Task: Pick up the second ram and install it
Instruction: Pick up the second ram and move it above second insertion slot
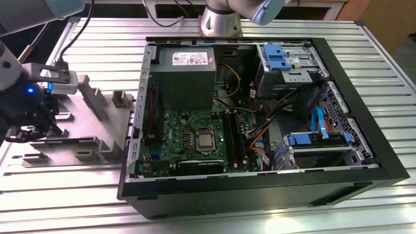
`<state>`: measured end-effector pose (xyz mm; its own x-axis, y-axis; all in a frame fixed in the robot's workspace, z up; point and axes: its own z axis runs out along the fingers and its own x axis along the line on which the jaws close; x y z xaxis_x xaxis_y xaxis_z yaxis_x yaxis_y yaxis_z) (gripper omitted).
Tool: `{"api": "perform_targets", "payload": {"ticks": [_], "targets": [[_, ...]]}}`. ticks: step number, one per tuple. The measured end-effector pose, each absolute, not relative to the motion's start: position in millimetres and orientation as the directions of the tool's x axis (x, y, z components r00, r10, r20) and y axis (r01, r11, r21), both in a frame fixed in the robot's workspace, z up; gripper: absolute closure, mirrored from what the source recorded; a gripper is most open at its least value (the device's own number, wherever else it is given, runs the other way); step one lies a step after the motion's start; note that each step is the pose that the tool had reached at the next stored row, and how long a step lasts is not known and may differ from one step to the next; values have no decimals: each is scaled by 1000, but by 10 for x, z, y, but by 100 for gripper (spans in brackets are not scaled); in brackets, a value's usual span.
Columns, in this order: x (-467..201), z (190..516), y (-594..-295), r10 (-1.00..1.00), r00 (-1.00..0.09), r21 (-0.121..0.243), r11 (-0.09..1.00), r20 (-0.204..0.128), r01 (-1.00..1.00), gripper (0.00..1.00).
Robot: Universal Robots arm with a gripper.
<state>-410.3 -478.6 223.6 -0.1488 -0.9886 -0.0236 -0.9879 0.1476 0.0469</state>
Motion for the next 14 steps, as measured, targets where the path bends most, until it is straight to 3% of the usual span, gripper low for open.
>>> {"api": "perform_targets", "payload": {"ticks": [9, 14], "targets": [[-4102, 2209, -4787, -1000, -17, 47, 16, -24, -999, 90], [-4109, 2187, -4797, -1000, -5, 47, 4, -24, -999, 90]]}}
